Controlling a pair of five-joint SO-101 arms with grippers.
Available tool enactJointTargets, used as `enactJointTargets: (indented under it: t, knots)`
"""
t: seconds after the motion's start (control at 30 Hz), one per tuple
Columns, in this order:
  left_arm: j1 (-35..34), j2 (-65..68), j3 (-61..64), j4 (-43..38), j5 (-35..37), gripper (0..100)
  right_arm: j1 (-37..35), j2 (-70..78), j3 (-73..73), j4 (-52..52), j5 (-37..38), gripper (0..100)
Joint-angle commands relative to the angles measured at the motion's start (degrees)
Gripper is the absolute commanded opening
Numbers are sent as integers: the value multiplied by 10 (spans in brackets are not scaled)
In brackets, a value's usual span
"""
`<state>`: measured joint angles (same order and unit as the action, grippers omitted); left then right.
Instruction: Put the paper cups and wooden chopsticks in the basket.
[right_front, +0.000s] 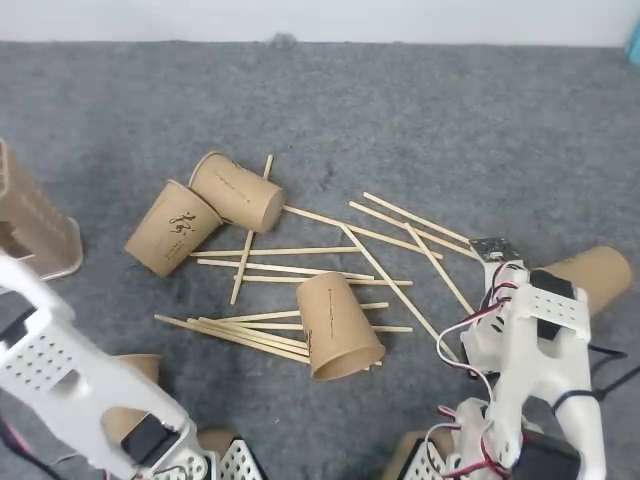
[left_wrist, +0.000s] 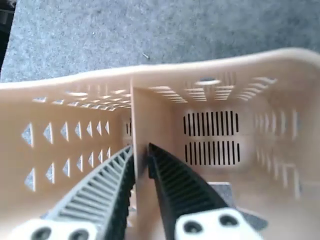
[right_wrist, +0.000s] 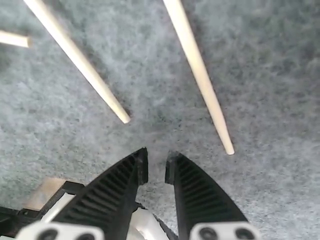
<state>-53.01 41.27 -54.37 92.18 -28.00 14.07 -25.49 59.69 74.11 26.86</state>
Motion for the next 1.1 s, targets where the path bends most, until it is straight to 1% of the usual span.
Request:
enactJointTargets:
  t: [0.0,0.13,0.2,0.27,0.37,0.4,0.53,0.73,0.8,0.93,1.07]
  knots:
    - [6,95,2,-8,-7,13,5,-18,0,1,11,69]
    - [8,106,-5,-8,-8,13,5,-18,0,1,11,69]
    - [5,97,-38,-6,-8,13,5,-18,0,1,11,69]
    - [2,83,-84,19,-7,15,5,-17,0,1,11,69]
    - [-4,73,-142,90,-13,15,5,-17,0,1,11,69]
    - [-8,67,-137,86,-18,15,5,-17,0,1,11,69]
    - [-30,48,-93,86,-47,15,4,-17,1,0,11,69]
    - [-53,-25,4,86,-48,19,-10,-18,6,-4,12,69]
    - [-58,-69,56,86,-62,51,-15,-18,7,-4,12,69]
    - [-53,-154,155,81,-72,126,-15,-18,7,-4,12,69]
    - [-27,-178,216,31,-69,133,-11,-18,7,-4,12,69]
